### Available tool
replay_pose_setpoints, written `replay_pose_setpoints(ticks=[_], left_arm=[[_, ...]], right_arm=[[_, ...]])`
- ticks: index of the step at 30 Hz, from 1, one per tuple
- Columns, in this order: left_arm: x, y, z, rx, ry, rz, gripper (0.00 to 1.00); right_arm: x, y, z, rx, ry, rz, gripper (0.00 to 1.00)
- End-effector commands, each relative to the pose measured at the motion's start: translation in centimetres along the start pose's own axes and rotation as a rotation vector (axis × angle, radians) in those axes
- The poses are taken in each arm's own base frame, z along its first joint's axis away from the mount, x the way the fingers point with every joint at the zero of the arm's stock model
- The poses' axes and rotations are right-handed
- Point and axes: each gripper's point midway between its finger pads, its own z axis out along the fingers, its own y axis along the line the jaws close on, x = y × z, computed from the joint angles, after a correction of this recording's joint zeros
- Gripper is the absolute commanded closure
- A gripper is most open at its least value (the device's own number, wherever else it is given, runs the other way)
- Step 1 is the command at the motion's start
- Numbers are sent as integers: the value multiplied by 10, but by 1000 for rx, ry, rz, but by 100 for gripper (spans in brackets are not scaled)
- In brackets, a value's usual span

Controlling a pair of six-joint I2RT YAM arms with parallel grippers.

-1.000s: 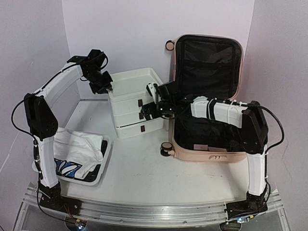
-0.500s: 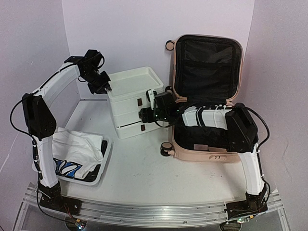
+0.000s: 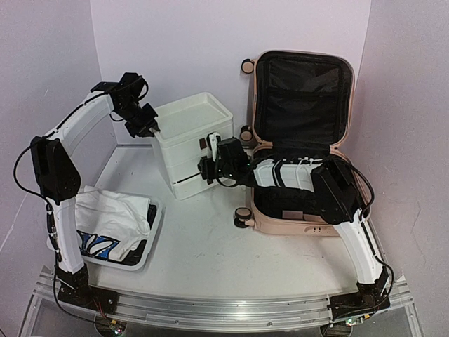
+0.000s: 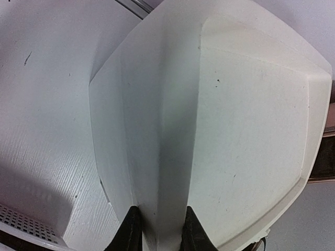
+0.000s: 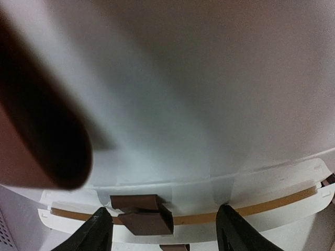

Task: Open, take out, and arrange the luggage

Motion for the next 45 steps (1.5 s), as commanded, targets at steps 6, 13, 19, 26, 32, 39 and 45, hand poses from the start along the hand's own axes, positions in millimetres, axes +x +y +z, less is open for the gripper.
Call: replay_pose_setpoints(ticks=[6, 13, 19, 26, 32, 39, 45], left_arm=[[17, -23, -11, 100, 84, -10, 98], [6, -26, -9, 94, 46, -33, 100], [-6, -26, -8, 75, -10, -37, 100], [-15, -22, -4, 56, -41, -39, 100], [-19, -21, -3, 49, -55, -23, 100], [-20, -17, -5, 34, -65, 4, 100], [-22, -18, -3, 33, -72, 16, 100]], right_arm=[[-56, 7, -13, -9, -139, -4, 56], [-48, 5, -15, -1, -96, -22, 91], [-38, 17, -23, -72, -24, -37, 100], [-12, 32, -45, -183, 96, -47, 100], [6, 31, -68, -206, 152, -73, 100], [28, 28, -97, -225, 215, -63, 100], [47, 45, -122, -351, 309, -58, 100]])
